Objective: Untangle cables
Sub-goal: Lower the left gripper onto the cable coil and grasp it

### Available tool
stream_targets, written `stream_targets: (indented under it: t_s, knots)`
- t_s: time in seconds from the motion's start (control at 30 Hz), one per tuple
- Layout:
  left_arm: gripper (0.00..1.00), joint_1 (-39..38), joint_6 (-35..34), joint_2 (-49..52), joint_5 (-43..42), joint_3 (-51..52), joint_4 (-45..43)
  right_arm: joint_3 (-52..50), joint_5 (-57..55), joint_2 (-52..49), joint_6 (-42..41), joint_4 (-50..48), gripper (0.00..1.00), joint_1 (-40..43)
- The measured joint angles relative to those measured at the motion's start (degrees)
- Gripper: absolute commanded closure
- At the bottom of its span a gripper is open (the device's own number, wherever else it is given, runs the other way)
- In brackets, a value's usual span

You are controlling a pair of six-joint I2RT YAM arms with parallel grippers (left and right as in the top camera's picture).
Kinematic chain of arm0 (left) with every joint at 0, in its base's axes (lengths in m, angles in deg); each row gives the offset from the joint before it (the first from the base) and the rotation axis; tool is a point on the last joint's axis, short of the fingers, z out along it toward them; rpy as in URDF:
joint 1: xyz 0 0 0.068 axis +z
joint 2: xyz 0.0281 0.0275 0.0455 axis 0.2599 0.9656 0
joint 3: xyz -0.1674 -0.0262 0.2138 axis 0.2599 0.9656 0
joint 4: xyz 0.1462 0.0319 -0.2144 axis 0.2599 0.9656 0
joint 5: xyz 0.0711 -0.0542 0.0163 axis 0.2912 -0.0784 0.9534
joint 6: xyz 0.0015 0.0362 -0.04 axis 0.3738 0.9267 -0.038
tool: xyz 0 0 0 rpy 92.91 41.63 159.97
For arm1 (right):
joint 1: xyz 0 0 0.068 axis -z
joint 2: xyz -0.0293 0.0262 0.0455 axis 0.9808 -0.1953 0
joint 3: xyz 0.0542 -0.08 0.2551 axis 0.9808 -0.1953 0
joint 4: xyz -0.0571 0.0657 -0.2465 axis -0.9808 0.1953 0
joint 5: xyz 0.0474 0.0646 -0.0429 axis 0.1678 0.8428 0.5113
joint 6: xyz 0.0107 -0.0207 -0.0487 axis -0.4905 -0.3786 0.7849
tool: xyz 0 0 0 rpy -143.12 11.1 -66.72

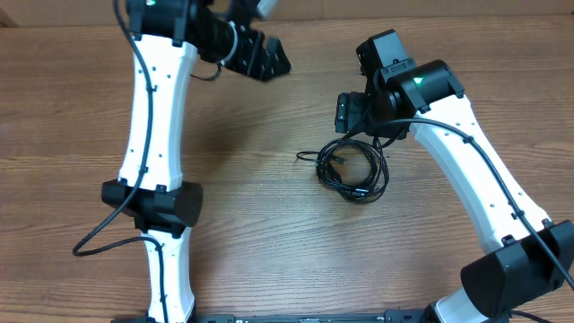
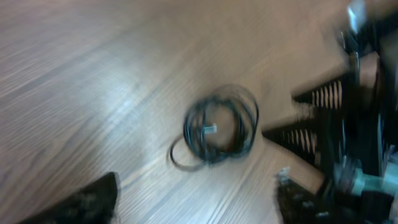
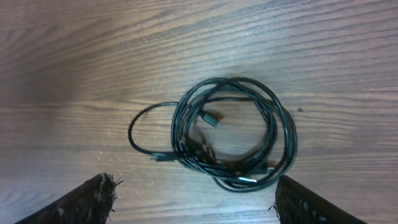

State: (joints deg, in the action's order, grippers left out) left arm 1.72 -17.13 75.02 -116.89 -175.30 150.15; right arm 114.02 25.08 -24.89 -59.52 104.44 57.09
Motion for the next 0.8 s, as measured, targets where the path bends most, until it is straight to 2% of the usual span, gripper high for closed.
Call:
stream_targets:
  t_s: [0.13, 0.27, 0.43, 0.47, 0.57, 0.63, 0.7, 0.8]
  knots:
    - [0.01, -4.1, 3.8, -0.1, 6.0, 0.6, 0.8, 3.4, 0.1, 0.1, 0.6, 3.4, 0.19, 1.8]
    - [0.03, -6.8, 1.8, -0.1, 14.6, 2.8, 0.8, 9.9, 0.1, 1.1, 2.0, 5.3, 0.18, 5.2]
    - [0.06, -6.4, 2.1, -0.3, 20.1, 9.3, 0.9, 20.5, 0.4, 4.7, 5.5, 8.8, 0.13, 9.3]
    - [0.06, -6.4, 3.7, -0.3, 20.3, 11.3, 0.9, 22.7, 0.6, 5.6, 6.1, 9.1, 0.09, 10.0]
    - [0.07, -6.1, 10.7, -0.3, 19.6, 17.4, 0.8, 28.5, 1.0, 8.3, 7.5, 10.4, 0.05, 11.6]
    - [0.09, -6.1, 16.4, -0.3, 18.0, 21.6, 0.7, 30.9, 1.1, 9.7, 7.8, 10.9, 0.04, 11.9]
    - [0.15, -6.1, 22.3, -0.3, 15.5, 25.4, 0.3, 32.0, 1.1, 10.8, 8.2, 11.1, 0.04, 11.9]
    - [0.15, -6.2, 29.6, -0.3, 12.2, 30.3, -4.3, 32.3, 1.5, 11.4, 8.5, 12.3, 0.04, 11.9]
